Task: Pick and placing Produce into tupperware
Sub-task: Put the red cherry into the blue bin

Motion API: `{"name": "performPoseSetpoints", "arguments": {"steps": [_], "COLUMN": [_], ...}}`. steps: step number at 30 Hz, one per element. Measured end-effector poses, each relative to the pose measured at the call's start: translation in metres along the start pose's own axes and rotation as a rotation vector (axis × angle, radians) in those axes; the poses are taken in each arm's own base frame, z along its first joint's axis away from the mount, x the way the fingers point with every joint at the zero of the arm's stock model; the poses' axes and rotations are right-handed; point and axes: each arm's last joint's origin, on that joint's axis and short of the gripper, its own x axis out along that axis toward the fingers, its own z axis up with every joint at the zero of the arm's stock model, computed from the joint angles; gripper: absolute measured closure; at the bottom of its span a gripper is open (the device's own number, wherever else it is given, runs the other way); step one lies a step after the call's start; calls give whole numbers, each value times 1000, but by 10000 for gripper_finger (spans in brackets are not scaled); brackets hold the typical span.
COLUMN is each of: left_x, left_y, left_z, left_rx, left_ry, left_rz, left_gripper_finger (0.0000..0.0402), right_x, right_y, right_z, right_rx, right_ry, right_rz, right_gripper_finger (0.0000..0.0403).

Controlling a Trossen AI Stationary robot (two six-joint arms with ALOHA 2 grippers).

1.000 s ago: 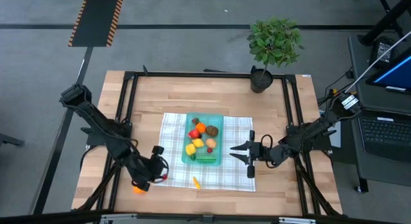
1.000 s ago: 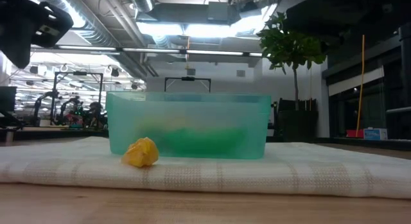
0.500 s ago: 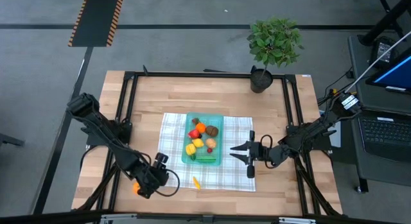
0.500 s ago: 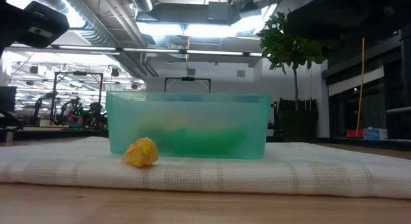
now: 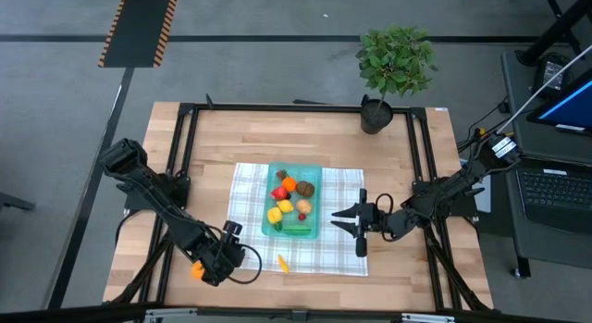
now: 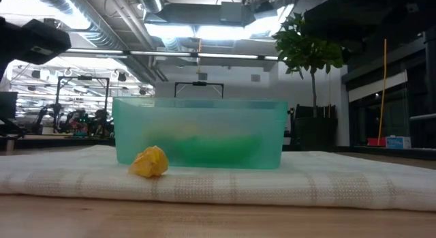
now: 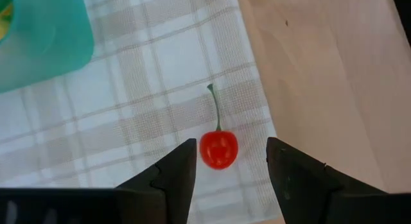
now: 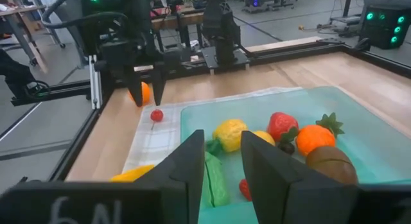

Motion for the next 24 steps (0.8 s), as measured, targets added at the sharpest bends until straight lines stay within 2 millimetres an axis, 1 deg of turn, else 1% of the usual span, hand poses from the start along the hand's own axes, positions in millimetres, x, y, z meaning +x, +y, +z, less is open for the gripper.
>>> {"name": "performPoseSetpoints", "arguments": {"steps": [10,16,24], "left_x": [18,19,20], "left_y": [-3,-1,7], "left_z": [-3,-2,1], "left_rx": [11,2,-49], "left_ry": [55,56,57], "left_rz": [26,29,40], "left_gripper_finger": [223,223,223], "right_x": [0,0,0], "right_y": [-1,-1,-1], "right_z": [-1,-1,-2], "right_rx": [-19,-11,-12], "right_ry": [7,11,14], "right_rz": [-4,-6,-7], "right_gripper_finger": [299,298,299]}}
